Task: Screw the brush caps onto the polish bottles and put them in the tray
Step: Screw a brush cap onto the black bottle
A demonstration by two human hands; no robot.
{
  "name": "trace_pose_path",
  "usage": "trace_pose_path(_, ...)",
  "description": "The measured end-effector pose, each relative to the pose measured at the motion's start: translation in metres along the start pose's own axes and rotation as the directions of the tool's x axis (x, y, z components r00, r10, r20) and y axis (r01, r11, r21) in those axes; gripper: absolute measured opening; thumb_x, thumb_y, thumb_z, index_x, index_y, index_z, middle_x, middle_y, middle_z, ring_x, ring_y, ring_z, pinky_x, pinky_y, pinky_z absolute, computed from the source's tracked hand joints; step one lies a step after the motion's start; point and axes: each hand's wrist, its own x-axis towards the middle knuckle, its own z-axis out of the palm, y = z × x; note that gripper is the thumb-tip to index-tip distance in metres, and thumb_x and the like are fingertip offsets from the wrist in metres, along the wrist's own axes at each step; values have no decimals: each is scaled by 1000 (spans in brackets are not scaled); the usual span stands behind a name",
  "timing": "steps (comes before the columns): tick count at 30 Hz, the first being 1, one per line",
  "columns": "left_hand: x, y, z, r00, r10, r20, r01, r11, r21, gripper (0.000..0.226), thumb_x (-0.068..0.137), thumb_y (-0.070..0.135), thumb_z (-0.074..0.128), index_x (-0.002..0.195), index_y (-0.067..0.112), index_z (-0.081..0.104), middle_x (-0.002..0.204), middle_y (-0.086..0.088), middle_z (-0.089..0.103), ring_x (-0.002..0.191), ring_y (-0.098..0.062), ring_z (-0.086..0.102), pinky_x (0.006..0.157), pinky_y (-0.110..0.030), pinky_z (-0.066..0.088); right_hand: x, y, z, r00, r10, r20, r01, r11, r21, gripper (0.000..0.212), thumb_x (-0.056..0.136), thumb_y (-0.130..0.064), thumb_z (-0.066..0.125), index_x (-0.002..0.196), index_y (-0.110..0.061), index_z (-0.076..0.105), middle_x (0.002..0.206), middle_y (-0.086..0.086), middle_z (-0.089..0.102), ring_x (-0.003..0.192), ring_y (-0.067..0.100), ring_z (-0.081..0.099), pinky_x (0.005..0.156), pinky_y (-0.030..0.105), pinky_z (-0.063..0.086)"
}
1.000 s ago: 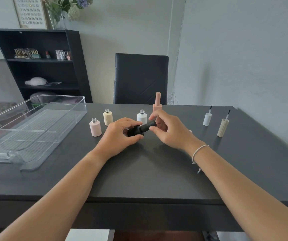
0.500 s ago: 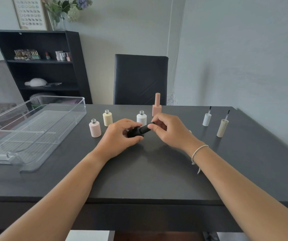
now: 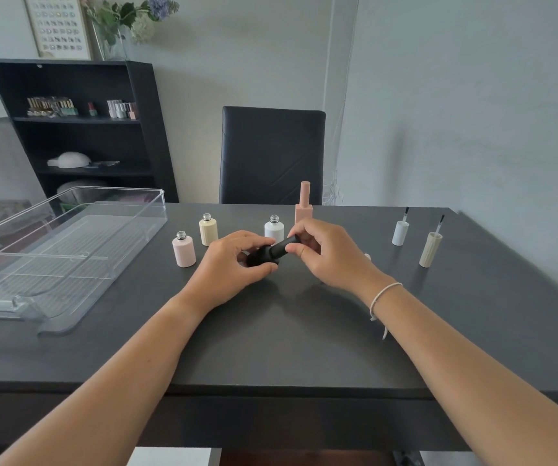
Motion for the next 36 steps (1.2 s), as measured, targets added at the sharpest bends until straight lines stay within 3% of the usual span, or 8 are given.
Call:
trace_pose_path(6,0,1,0,1000,-2,-5,2,999,-54,46,74,22,74,118,23,61,101,11,61,93,-1,57,76,-5,44,2,-7,-2,997,11,-82,-3,996,93,7,87,-14,58,93,-11,59,73,-15,55,63,-6,53,62,4,39)
trace_pose_path(9,-1,0,1,1000,-10,-20,9,996,-84,49,74,19,75,120,23,59,102,10,62,93,-5,56,73,-12,47,5,-8,-12,985,68,-157,-43,987,157,7,89,-13,55,95,-15,60,81,-7,61,63,2,54,66,17,47)
trace_pose_path(11,-1,-1,2,1000,-16,-23,14,997,-71,46,75,20,74,119,24,60,104,9,63,95,-6,55,76,-16,48,9,-5,-22,971,110,-211,-73,982,176,12,89,-10,54,97,-15,61,79,-16,58,65,2,54,71,27,49)
trace_pose_path(14,0,-4,3,999,-38,12,38,999,-11,41,77,26,72,117,26,61,108,12,61,99,-7,54,80,-16,44,19,8,-39,957,140,-253,-116,987,109,17,89,-8,53,101,-14,63,81,-13,59,65,0,52,72,26,44)
trace_pose_path(19,2,-9,6,996,-51,77,43,994,102,33,77,32,70,109,27,66,112,16,59,108,-4,51,86,-14,35,40,35,-50,948,208,-241,-229,972,-63,23,90,-9,52,110,-12,63,108,6,65,67,1,47,69,16,38)
trace_pose_path(24,4,-13,8,989,-65,133,42,985,170,34,77,36,69,109,26,67,121,11,60,111,-6,51,94,-19,36,55,50,-44,938,281,-200,-310,942,-131,26,90,-7,51,114,-8,61,120,11,62,107,25,56,88,21,35)
trace_pose_path(32,6,-13,9,984,-72,161,37,977,211,32,79,37,67,109,26,67,120,13,61,103,1,46,79,2,29,65,60,-38,928,314,-200,-350,918,-187,28,92,-8,48,119,-7,58,125,13,59,115,28,53,96,28,39)
trace_pose_path(36,6,-13,8,982,-80,171,42,975,216,30,79,37,66,107,26,68,120,13,61,104,0,48,79,1,29,64,59,-39,936,302,-183,-336,922,-193,29,92,-10,48,120,-8,57,125,11,60,114,27,54,95,28,40)
